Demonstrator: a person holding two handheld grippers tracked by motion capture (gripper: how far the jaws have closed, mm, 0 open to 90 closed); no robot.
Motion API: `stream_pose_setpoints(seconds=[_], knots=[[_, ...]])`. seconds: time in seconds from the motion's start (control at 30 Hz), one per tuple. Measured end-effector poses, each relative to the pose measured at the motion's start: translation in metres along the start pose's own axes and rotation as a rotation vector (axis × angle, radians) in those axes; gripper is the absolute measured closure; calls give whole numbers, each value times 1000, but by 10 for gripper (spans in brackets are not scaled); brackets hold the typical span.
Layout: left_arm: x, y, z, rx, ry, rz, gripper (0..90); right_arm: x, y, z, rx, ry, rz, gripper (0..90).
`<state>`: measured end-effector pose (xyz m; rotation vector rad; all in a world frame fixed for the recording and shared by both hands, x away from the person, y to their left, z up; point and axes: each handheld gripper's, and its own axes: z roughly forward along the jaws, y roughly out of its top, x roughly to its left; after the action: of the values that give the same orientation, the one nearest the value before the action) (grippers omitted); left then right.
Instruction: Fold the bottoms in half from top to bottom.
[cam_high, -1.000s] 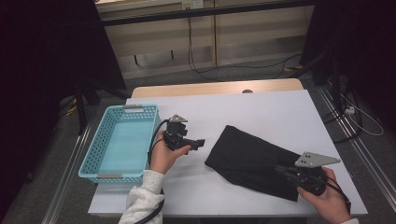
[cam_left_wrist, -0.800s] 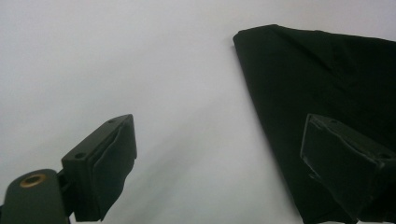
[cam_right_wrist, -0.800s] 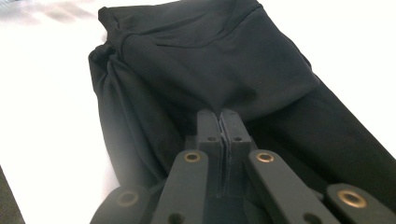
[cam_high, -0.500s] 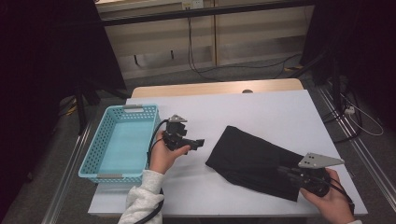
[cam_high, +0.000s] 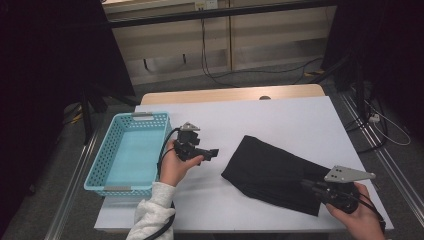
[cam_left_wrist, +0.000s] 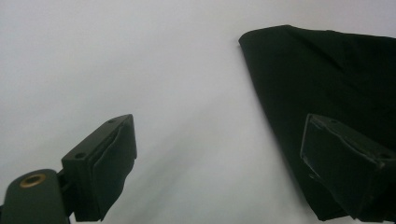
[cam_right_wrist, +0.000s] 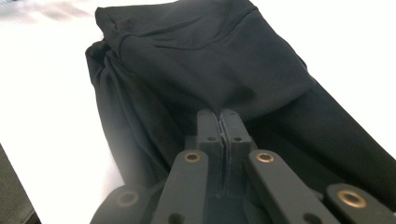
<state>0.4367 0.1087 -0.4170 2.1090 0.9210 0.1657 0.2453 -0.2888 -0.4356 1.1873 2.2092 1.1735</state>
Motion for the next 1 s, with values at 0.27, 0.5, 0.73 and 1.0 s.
stream_pose_setpoints(seconds=[0.27,0.5,0.73,1.0], knots=[[-1,0,1,0,0,0,105,0,-5,-11,-6,-10,6,884],[-1,1,1,-7,6,3,105,-4,-11,-26,-15,-29,19,884],[-3,2,2,-6,5,4,105,-3,-12,-25,-6,-27,15,884],[-3,2,3,-3,3,5,105,-2,-15,-38,-20,-45,8,884]])
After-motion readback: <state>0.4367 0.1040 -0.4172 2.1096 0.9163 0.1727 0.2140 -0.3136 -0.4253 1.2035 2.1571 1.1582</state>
